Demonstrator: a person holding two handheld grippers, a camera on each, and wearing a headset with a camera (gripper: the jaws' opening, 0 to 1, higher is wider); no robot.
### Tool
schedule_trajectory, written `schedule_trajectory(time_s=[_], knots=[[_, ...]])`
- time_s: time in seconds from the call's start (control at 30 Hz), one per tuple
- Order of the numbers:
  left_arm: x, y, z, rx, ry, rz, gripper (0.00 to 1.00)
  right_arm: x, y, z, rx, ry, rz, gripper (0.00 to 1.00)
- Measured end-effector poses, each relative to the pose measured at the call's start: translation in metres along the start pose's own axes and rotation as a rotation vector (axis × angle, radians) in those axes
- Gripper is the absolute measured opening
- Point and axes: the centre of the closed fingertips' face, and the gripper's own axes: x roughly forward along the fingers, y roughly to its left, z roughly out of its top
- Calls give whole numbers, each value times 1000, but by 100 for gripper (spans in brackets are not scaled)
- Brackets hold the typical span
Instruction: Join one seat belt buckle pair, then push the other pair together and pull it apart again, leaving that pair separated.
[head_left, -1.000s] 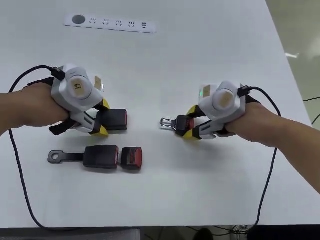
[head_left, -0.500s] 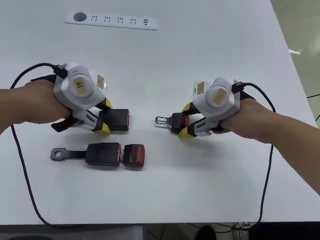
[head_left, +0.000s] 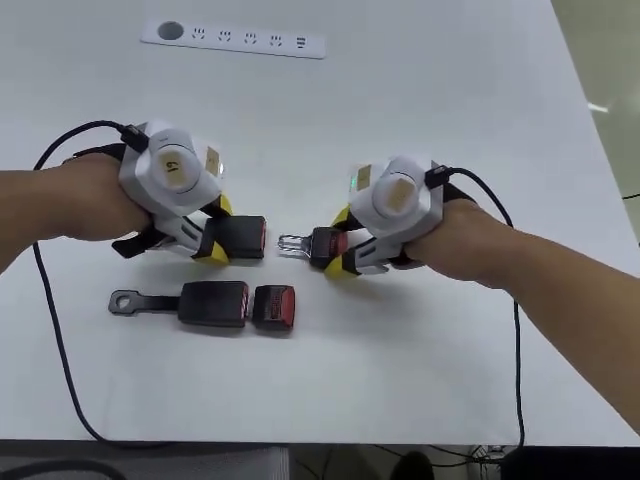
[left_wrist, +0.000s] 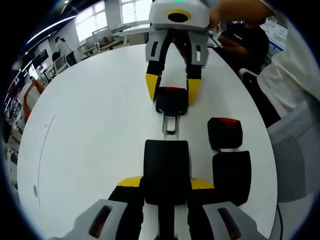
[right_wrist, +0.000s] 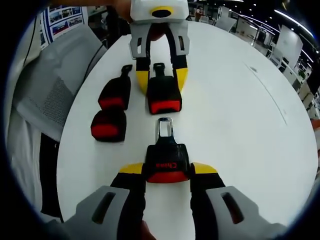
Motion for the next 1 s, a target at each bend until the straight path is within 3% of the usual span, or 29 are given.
schedule_trajectory(time_s=[0.27, 0.5, 1.0], knots=[[1, -1, 0, -1, 2, 2, 33, 7, -4, 10, 9, -6, -15, 32], [0, -1, 1, -6, -4, 3, 33, 11, -1, 18, -27, 4, -25, 32], [-1, 0, -1, 18, -6, -8, 32, 14, -2, 28, -25, -17, -8, 30]])
